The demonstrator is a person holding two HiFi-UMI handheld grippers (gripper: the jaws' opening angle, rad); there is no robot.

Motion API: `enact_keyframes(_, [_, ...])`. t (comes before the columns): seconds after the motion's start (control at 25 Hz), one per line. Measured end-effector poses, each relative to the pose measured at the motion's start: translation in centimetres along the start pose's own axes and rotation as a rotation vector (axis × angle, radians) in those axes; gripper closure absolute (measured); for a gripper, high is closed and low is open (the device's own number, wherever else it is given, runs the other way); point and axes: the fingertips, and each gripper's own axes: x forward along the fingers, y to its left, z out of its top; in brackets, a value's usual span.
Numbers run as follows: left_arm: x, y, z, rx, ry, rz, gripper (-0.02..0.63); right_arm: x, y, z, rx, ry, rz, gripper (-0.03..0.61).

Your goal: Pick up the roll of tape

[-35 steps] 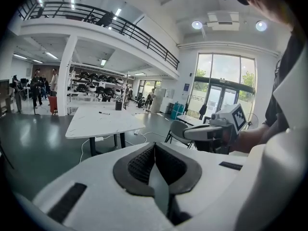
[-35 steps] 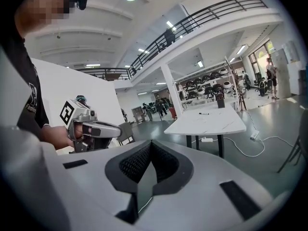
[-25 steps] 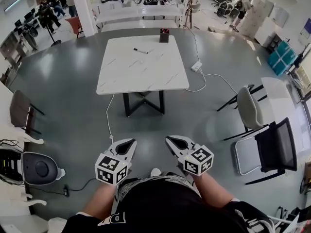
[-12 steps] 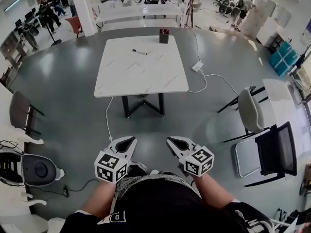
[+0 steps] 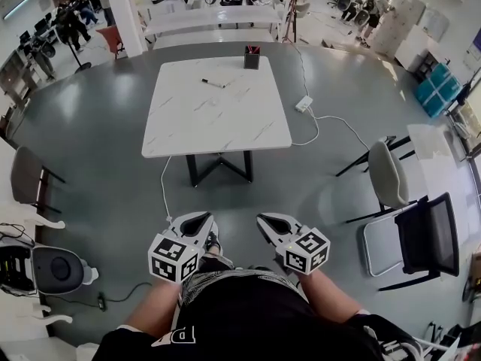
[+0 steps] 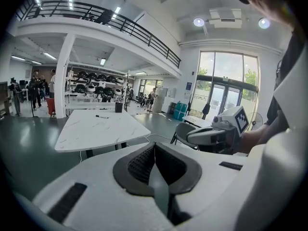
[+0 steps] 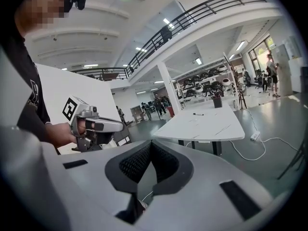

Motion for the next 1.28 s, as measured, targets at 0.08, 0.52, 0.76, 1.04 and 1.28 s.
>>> enact_keyframes(0.08, [0.7,0.9,0.5,0.0,0.0,-0.003,0.595,0.7,-0.5,0.5,-0.005,-0.001,-0.004,0.575])
enact_keyframes(0.52, [4.5,6.5,2.6,-0.007,0.011,-0.022,0.595,5.6,-4.0,2.2,0.006,0.042,-0.022,0.575])
enact_keyframes(0.76, [6.5,11.1,5.5,0.003,0.001,-0.033,0.595,9.9,-5.5,4.8,-0.004,0.059,-0.025,0.575])
enact_keyframes(1.04, [9.0,16.6,7.7,0.006,0.005,-0.054,0.595,14.8,-7.9,6.8,0.009,0.084,-0.053,0.575])
enact_keyframes(1.28, [11.0,22.0,10.0,0.024,0.006,-0.06,0.595,19.9,-9.8,9.3,0.004,0.092,-0.067,0.575])
